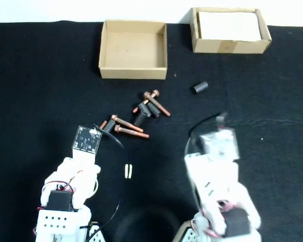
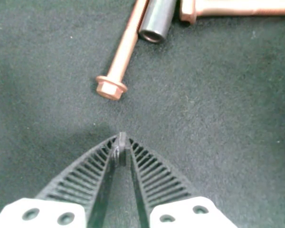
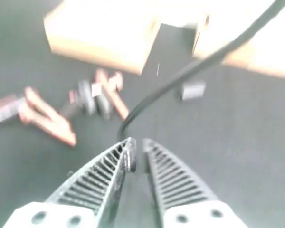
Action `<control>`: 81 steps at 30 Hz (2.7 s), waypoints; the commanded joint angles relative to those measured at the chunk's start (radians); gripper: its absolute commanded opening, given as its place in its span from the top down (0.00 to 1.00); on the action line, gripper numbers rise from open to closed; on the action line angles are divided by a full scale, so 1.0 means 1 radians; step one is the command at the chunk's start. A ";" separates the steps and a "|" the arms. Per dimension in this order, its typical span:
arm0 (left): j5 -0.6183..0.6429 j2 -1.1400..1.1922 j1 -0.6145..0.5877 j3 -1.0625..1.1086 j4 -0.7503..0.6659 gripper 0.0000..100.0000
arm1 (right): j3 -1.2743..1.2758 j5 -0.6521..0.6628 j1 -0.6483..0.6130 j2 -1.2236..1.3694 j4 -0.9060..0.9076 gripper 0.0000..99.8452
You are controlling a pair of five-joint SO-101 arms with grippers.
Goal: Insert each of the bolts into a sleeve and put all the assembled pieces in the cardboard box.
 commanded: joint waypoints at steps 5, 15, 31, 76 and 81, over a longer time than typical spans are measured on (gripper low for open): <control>-0.005 -0.007 0.008 0.022 0.003 0.99 | -0.559 0.068 0.166 0.533 0.173 0.86; -0.005 -0.007 0.008 0.022 0.003 0.99 | -1.435 0.296 0.148 1.484 0.648 0.81; -0.005 -0.007 0.008 0.022 0.003 0.99 | -2.077 0.907 0.137 2.313 0.495 0.74; -0.005 -0.007 0.008 0.022 0.003 0.99 | -2.368 -0.571 0.142 2.844 0.289 0.72; -0.005 -0.007 0.008 0.022 0.003 0.99 | -2.368 -0.569 0.130 2.908 0.292 0.72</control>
